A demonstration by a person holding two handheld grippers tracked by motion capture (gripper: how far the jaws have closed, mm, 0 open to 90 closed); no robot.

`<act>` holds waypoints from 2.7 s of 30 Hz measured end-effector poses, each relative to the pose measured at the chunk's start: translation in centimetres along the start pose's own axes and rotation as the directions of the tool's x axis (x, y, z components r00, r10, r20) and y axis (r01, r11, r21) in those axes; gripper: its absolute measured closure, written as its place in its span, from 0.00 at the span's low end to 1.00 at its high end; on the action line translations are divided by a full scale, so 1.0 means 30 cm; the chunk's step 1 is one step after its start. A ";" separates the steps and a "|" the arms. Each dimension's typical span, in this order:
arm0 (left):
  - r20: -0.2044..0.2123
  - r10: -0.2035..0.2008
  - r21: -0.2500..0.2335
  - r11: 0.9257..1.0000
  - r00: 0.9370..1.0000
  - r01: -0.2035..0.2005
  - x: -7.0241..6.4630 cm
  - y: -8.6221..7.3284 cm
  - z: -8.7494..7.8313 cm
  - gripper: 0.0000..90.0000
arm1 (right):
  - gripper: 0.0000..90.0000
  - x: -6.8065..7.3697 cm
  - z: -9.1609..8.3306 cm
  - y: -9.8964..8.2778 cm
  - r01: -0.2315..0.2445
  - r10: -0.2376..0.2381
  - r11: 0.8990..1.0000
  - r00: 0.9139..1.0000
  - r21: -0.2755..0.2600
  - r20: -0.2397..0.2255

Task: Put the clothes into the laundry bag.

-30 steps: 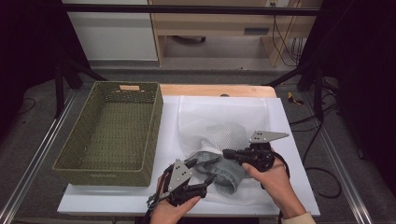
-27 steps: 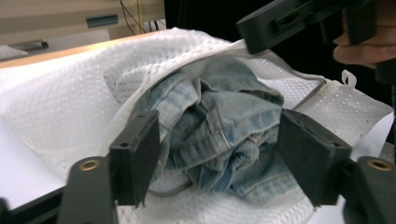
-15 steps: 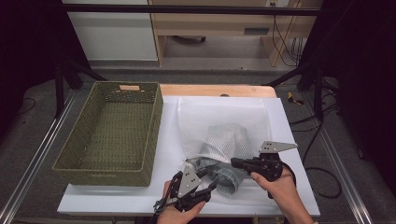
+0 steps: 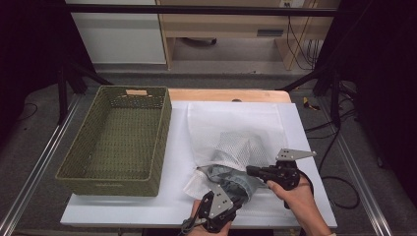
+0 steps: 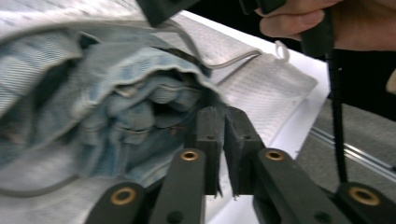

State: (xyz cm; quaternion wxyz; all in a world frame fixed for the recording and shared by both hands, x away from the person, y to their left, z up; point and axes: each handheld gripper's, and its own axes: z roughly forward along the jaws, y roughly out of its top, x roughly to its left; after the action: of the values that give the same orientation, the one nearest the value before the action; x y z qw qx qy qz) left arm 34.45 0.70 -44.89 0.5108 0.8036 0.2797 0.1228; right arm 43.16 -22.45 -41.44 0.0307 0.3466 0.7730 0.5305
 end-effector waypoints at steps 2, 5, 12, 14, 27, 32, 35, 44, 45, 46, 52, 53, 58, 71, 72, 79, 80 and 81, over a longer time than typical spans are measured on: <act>0.021 -0.010 -0.002 1.000 1.000 0.010 -0.012 0.001 0.009 0.99 | 1.00 -0.004 -0.001 0.001 -0.002 0.002 1.000 1.000 0.000 -0.001; 0.043 -0.009 0.000 1.000 0.999 0.009 -0.032 0.005 0.020 1.00 | 1.00 -0.008 -0.002 0.003 -0.005 0.005 1.000 1.000 -0.001 -0.003; 0.067 -0.016 0.020 1.000 0.998 0.015 -0.056 0.001 0.080 1.00 | 1.00 -0.009 -0.005 0.002 -0.006 0.006 1.000 1.000 -0.002 -0.001; 0.043 -0.012 0.036 0.999 0.999 0.010 -0.045 0.006 0.106 1.00 | 1.00 -0.009 -0.005 0.003 -0.002 0.002 1.000 1.000 -0.003 0.000; -0.112 -0.047 0.066 0.996 0.993 0.055 0.113 0.024 0.184 1.00 | 1.00 0.002 0.007 0.010 0.008 -0.008 1.000 0.999 0.003 0.032; -0.133 -0.017 0.073 0.997 0.991 0.027 0.129 0.043 0.208 1.00 | 1.00 0.008 0.016 0.010 0.019 -0.020 1.000 0.998 0.019 0.051; -0.143 -0.007 0.073 0.997 0.990 0.018 0.139 0.052 0.214 1.00 | 1.00 0.012 0.019 0.009 0.021 -0.022 1.000 0.998 0.021 0.052; -0.167 -0.016 0.064 0.998 0.986 0.027 0.169 0.059 0.227 1.00 | 1.00 0.015 0.023 0.003 0.016 -0.018 0.999 0.998 0.037 0.057; -0.169 -0.020 0.062 0.998 0.985 0.031 0.174 0.059 0.229 1.00 | 1.00 0.015 0.023 0.002 0.015 -0.017 0.999 0.998 0.037 0.056; -0.169 -0.021 0.063 0.998 0.985 0.032 0.178 0.060 0.231 1.00 | 1.00 0.016 0.023 0.002 0.016 -0.018 0.999 0.998 0.038 0.055; -0.179 -0.014 0.055 0.998 0.984 0.024 0.192 0.066 0.239 1.00 | 1.00 0.020 0.027 -0.006 0.016 -0.018 0.999 0.998 0.051 0.054; -0.182 -0.015 0.054 0.998 0.983 0.025 0.193 0.067 0.240 1.00 | 1.00 0.020 0.027 -0.007 0.021 -0.023 0.998 0.998 0.052 0.052; -0.184 -0.026 0.045 0.998 0.983 0.035 0.203 0.072 0.244 1.00 | 1.00 0.024 0.027 -0.010 0.023 -0.026 0.998 0.998 0.060 0.055; -0.213 -0.015 0.040 0.999 0.977 0.024 0.218 0.076 0.259 1.00 | 1.00 0.029 0.034 -0.018 0.032 -0.037 0.996 0.998 0.078 0.058; -0.216 -0.010 0.043 0.999 0.976 0.020 0.218 0.077 0.260 1.00 | 1.00 0.030 0.033 -0.017 0.033 -0.037 0.996 0.998 0.078 0.058; -0.222 -0.010 0.038 0.999 0.975 0.019 0.229 0.085 0.271 1.00 | 1.00 0.030 0.034 -0.017 0.033 -0.038 0.996 0.997 0.083 0.060; -0.224 -0.008 0.039 0.999 0.975 0.017 0.231 0.086 0.272 1.00 | 1.00 0.030 0.034 -0.017 0.032 -0.037 0.996 0.998 0.081 0.060; -0.224 -0.010 0.038 0.999 0.974 0.019 0.233 0.086 0.273 1.00 | 1.00 0.031 0.034 -0.017 0.032 -0.037 0.996 0.998 0.080 0.060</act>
State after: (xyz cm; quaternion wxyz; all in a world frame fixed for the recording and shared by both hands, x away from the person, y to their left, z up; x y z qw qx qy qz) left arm 44.93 -2.28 -46.88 0.4609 0.7925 0.3439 0.2033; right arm 42.63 -21.22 -42.01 0.0497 0.3502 0.7980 0.4879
